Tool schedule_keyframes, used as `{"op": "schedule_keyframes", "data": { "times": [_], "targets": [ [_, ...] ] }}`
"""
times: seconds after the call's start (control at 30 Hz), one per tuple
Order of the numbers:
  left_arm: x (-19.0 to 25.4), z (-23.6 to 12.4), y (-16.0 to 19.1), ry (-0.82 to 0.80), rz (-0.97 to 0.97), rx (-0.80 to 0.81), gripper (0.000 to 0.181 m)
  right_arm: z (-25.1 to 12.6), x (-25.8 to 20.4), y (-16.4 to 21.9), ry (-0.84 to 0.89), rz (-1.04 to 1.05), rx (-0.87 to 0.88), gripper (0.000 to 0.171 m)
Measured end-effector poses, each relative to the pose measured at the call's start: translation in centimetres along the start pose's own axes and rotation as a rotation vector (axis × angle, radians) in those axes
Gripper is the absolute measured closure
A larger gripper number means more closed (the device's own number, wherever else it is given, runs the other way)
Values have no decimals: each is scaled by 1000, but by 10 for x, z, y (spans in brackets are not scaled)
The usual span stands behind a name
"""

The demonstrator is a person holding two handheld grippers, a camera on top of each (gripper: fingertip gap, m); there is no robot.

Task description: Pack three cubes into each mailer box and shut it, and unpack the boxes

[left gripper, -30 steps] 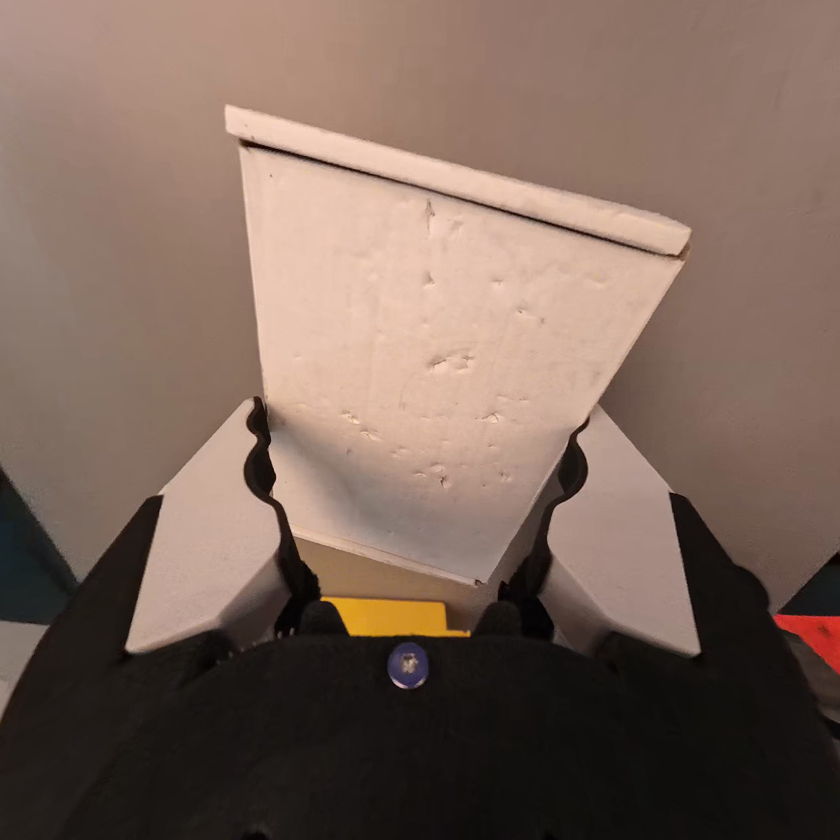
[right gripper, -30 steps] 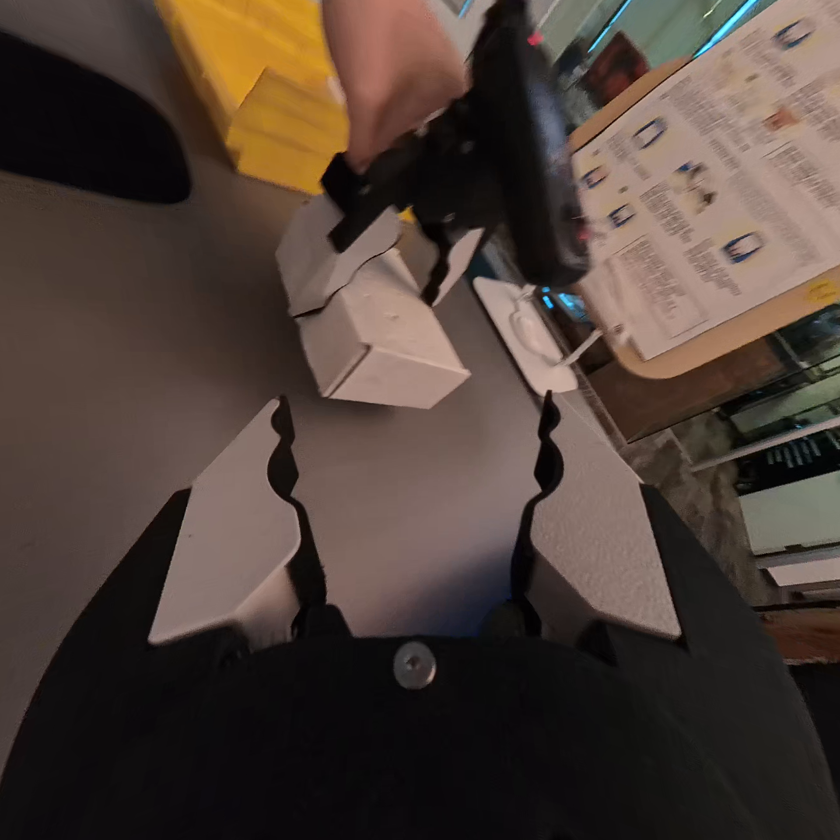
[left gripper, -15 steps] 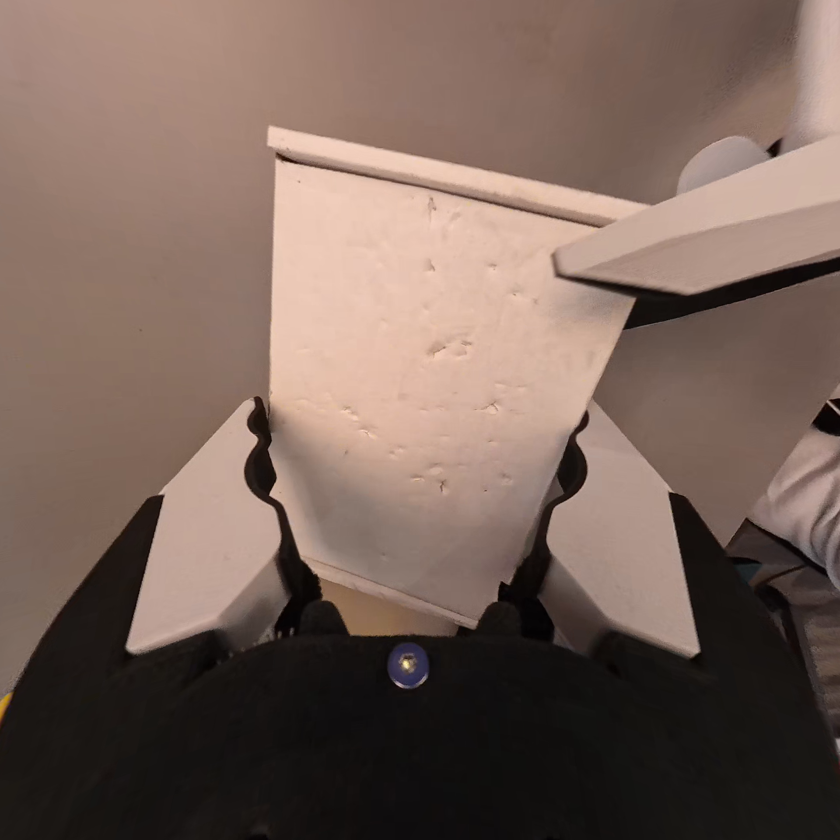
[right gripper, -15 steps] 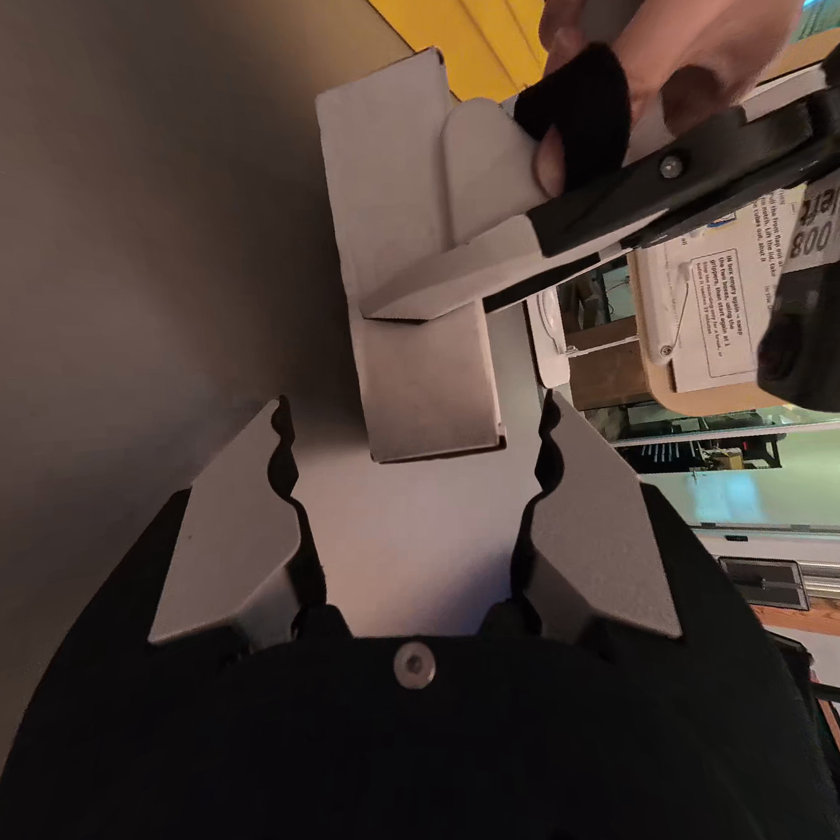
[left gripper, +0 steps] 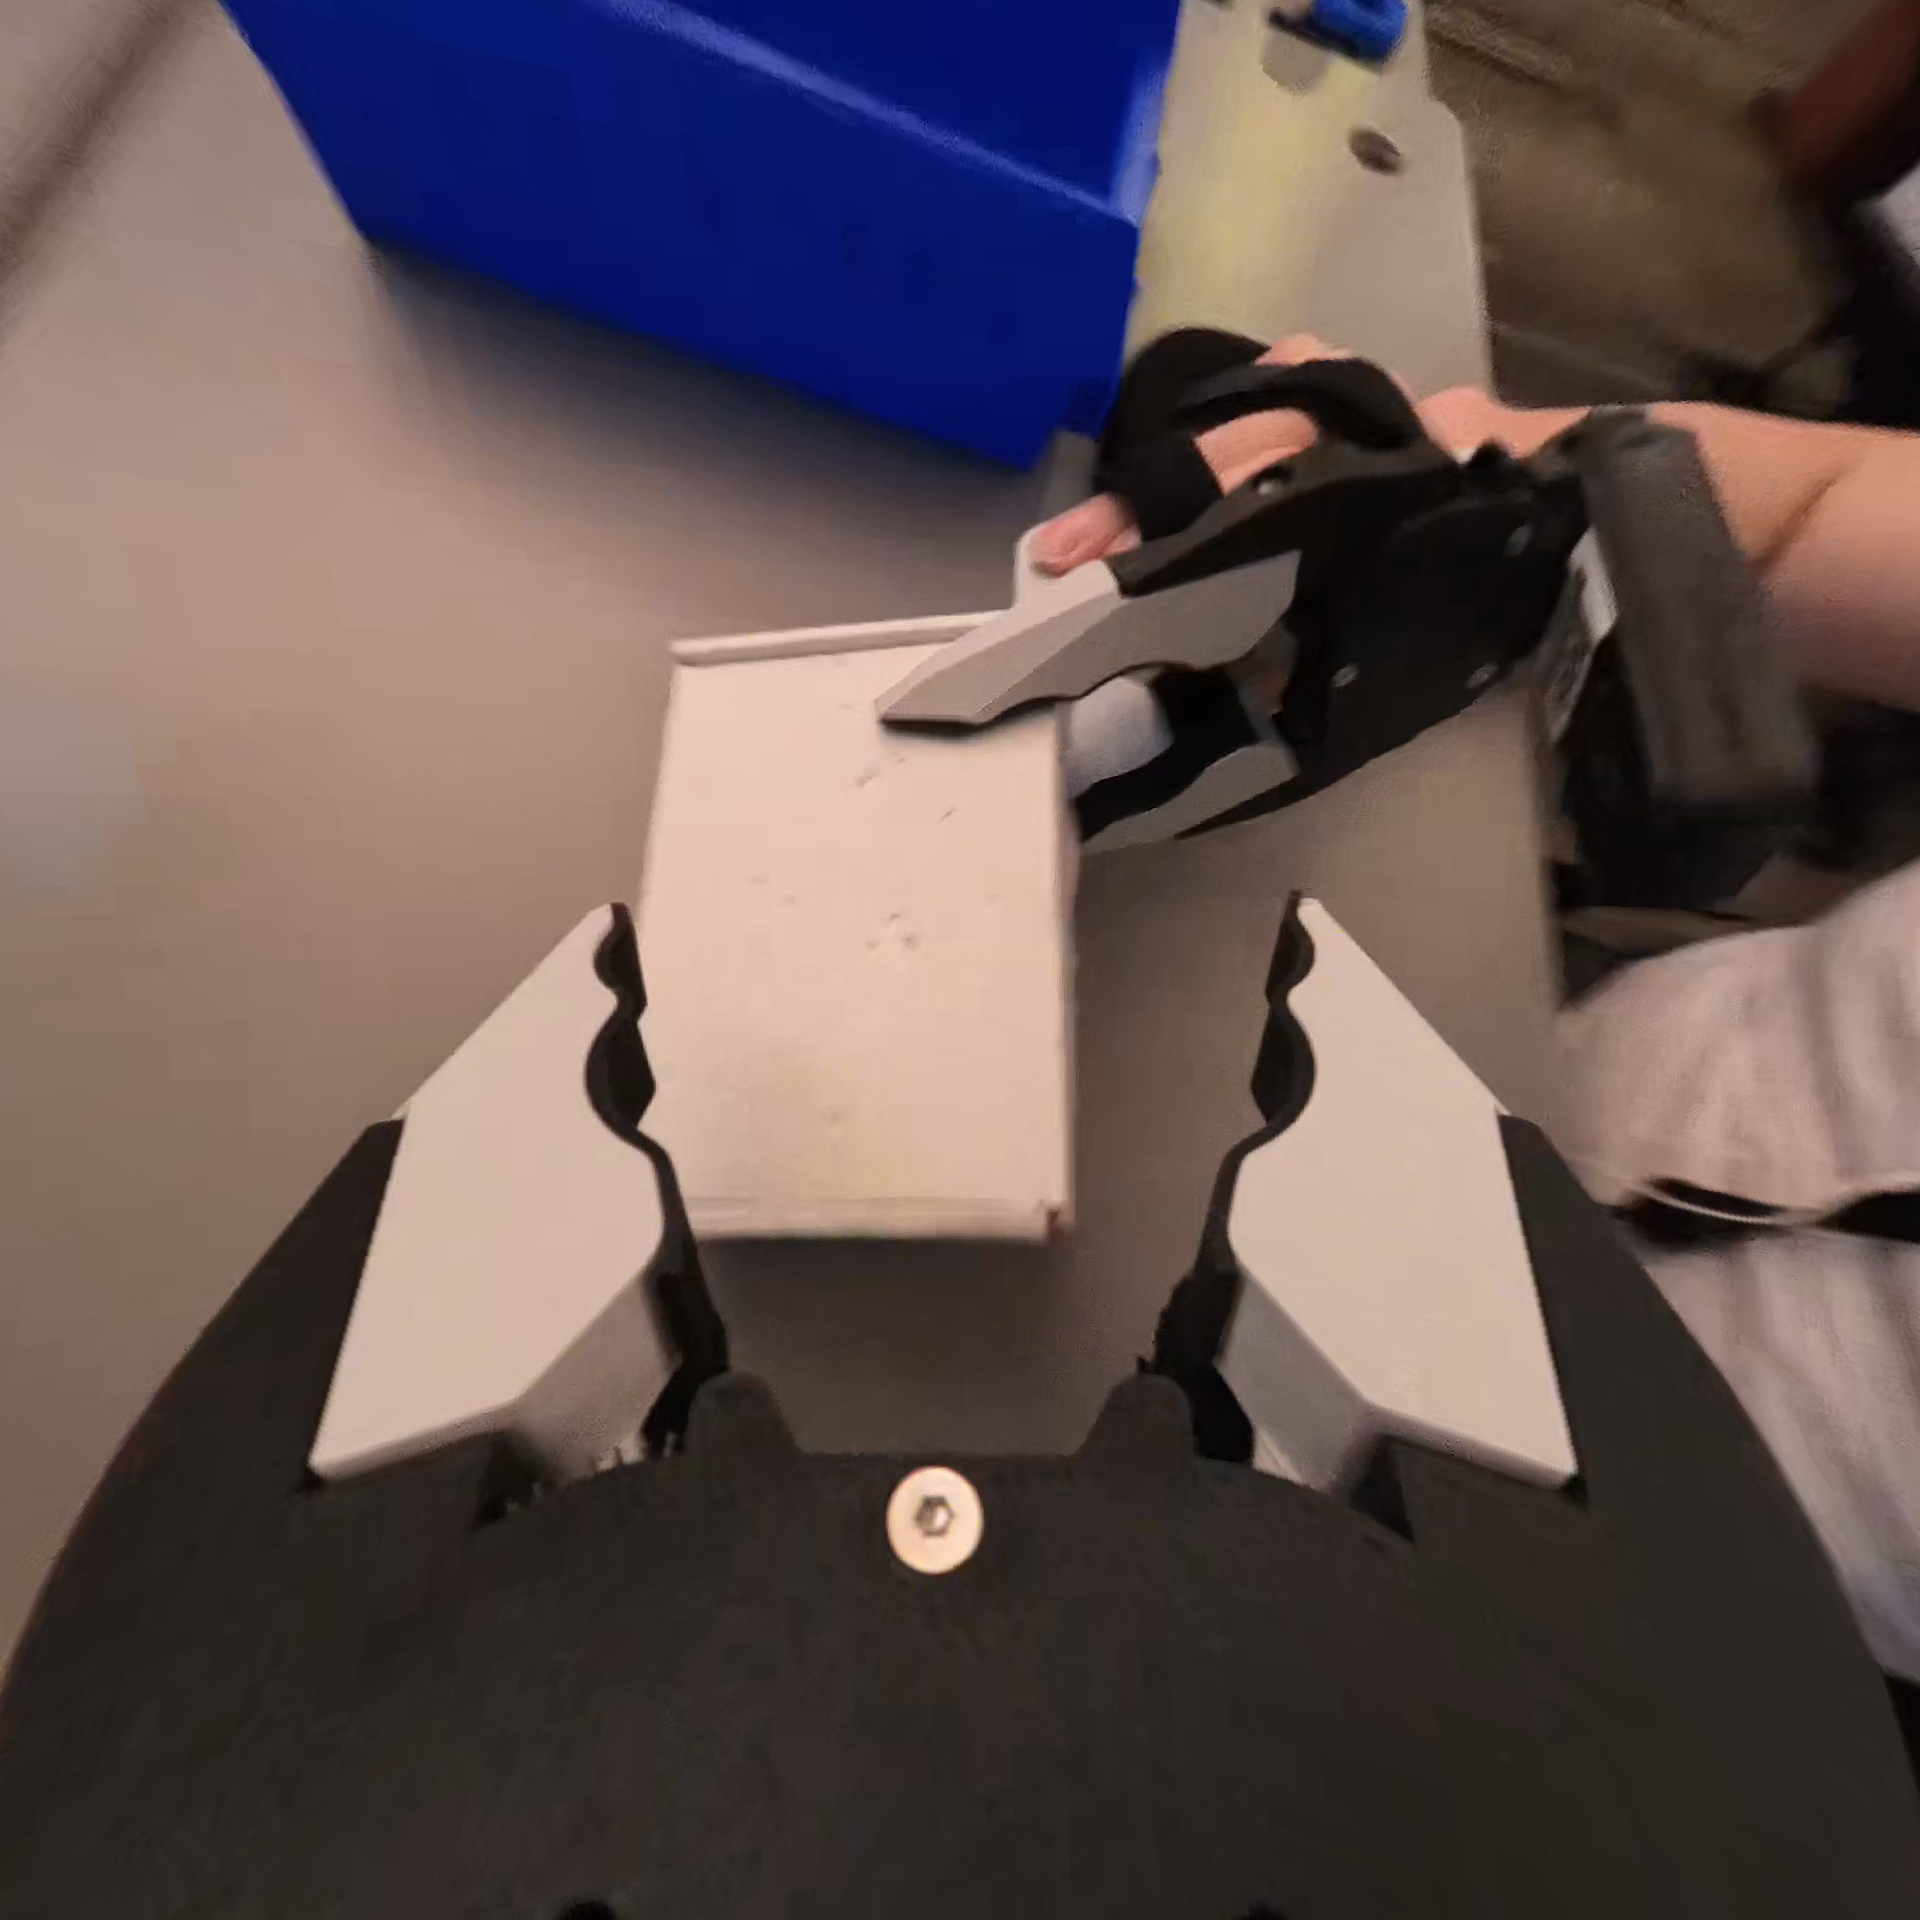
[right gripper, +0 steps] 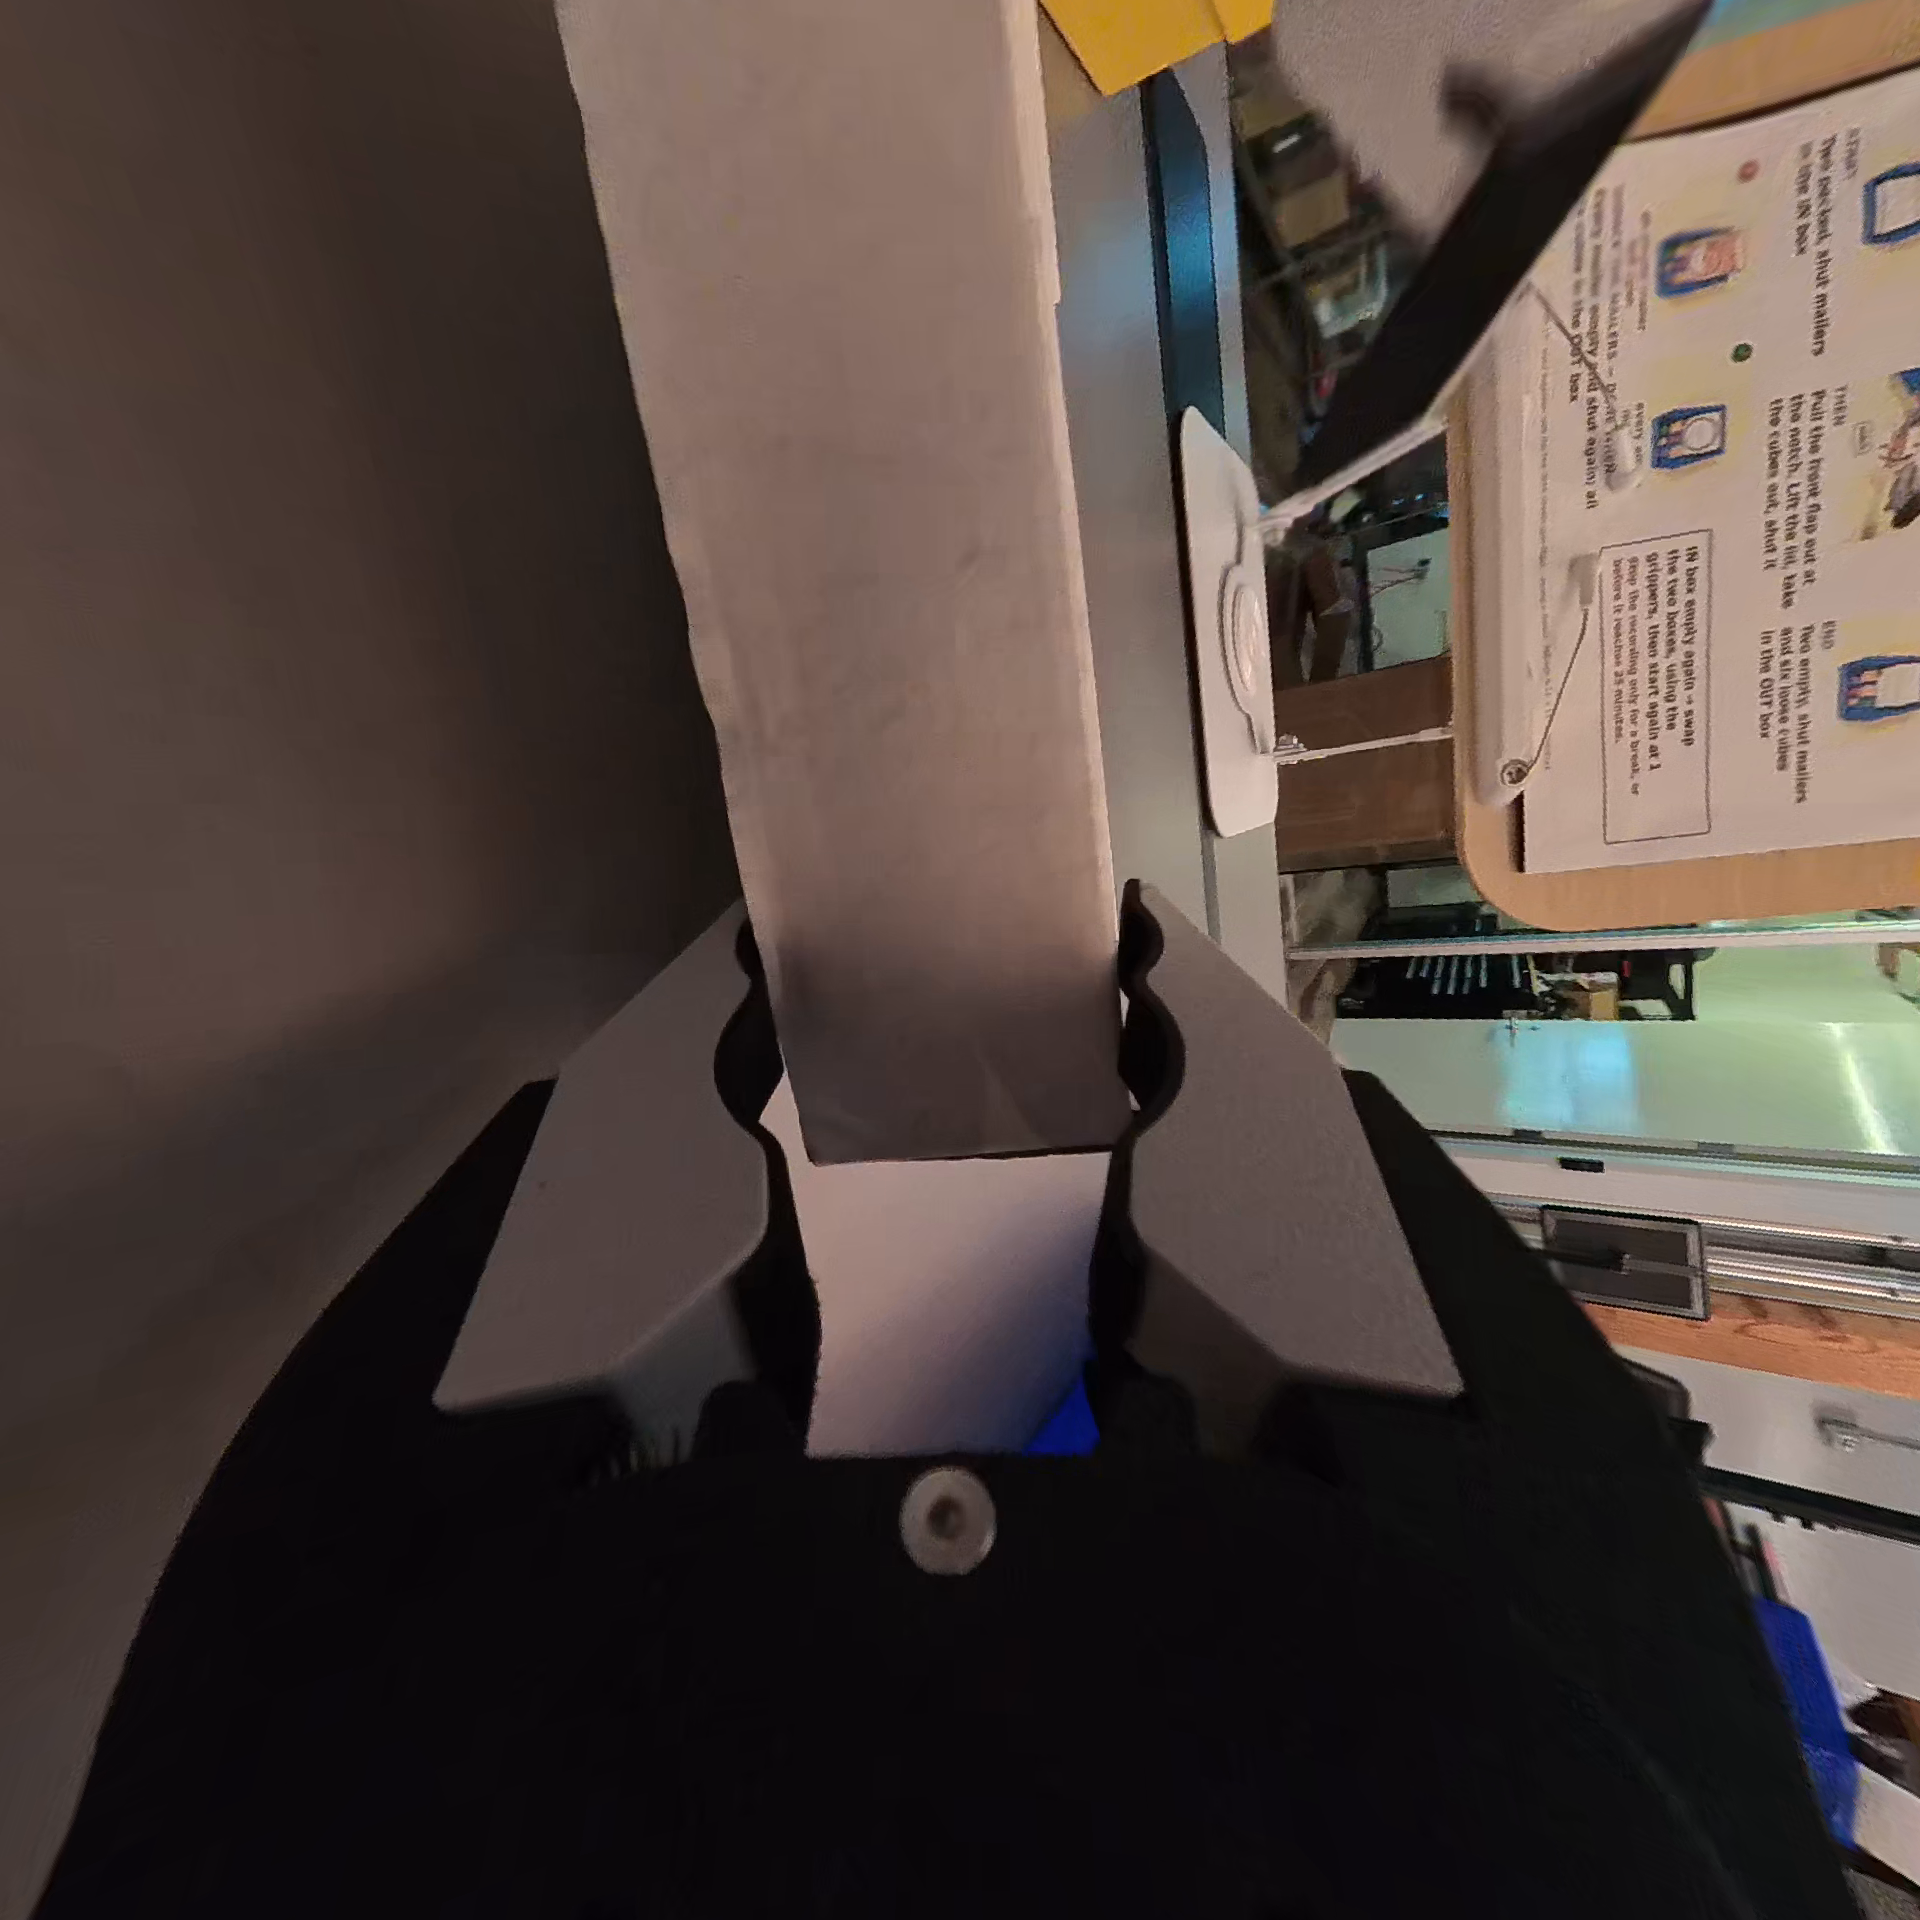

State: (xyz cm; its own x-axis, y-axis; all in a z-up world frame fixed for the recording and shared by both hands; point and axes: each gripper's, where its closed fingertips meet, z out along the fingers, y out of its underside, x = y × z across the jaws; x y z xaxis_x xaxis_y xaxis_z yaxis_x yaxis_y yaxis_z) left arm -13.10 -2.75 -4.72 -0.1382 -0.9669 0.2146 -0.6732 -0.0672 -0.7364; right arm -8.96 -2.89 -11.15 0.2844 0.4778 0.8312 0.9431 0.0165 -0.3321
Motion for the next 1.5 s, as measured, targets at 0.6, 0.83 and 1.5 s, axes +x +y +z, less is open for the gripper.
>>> {"op": "schedule_keyframes", "data": {
  "times": [0.6,0.83,1.5],
  "targets": [
    [-36,43,55,-523,562,104,84,-8,19,-7,-187,168,88,94],
    [-38,38,49,-453,449,161,94,-23,26,-66,-80,50,299,128],
    [-40,39,46,-444,424,205,89,-18,20,-69,-79,58,301,147]
  ]
}}
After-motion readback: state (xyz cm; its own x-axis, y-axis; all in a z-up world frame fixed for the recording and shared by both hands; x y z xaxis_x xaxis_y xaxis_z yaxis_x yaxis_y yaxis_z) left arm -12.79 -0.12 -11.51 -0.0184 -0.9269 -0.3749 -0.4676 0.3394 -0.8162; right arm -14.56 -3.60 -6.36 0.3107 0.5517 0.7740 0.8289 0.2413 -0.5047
